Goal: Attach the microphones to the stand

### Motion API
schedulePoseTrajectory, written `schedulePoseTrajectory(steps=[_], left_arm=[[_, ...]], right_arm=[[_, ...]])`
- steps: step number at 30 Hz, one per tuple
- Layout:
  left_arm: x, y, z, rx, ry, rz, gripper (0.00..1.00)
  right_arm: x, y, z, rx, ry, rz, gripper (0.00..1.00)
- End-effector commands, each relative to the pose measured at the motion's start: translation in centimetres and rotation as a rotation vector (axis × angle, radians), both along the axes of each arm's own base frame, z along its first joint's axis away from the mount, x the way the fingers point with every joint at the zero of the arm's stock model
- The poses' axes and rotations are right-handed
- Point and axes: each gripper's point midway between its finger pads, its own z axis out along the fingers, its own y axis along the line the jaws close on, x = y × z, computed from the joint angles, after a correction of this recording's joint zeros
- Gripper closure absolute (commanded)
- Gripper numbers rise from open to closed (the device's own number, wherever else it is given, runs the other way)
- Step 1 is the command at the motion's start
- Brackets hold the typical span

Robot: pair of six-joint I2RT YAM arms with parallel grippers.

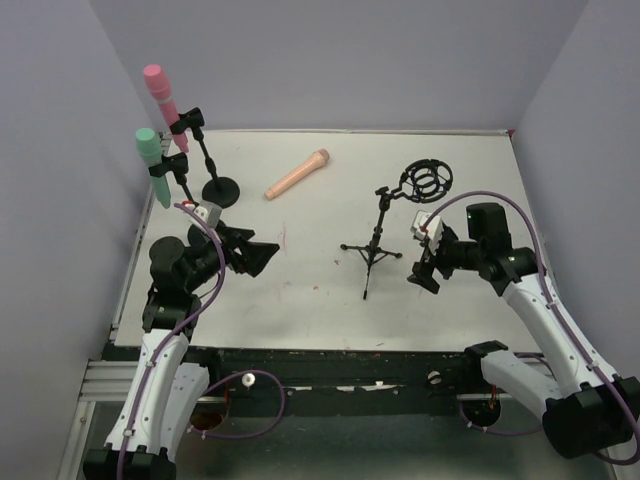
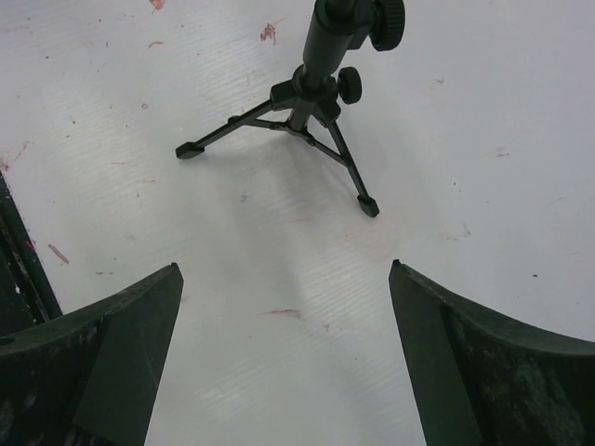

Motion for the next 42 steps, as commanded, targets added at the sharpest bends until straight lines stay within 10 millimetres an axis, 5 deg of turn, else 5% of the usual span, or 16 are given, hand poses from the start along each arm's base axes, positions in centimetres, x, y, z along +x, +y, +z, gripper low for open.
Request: schedulePoseTrajectory(steps=[1,7,15,24,29,36,42], left_arm=[[-0.1,-0.1,0.1,0.021,-0.015,0.001,0.01],[-0.2,-0.4,-0.1,0.035,-0.015,-0.004,0.01],[0.5,-1.7,-1.3,0.150,0.066,0.010,0.01],[4.4,-3.0,-2.6,0.361,0.300,0.034,0.01],[8.4,-3.4,-4.2,0.542,0.424,0.059,0.01],[15.6,-3.0,-5.6,0.812,0.465,0.100,0.01],[21.4,-2.5,-8.2,0.990,0.488,0.108,0.02]], right_arm=[[-1.2,-0.8,-0.9,-0.020,0.030,-0.017,0.00],[-0.7,-2.8,-0.8,-0.089,-0.003,-0.101,0.00],[1.7,-7.8,-2.5,-0.175,-0.073,-0.435,0.00],[5.1,-13.1,-2.0,-0.198,-0.182,-0.823,0.00],[6.2,-12.6,-1.7,-0.114,-0.116,-0.876,0.00],[6.9,-8.3,-1.0,0.074,0.051,-0.751,0.00],[6.6,-8.3,-1.7,0.074,0.066,-0.751,0.00]])
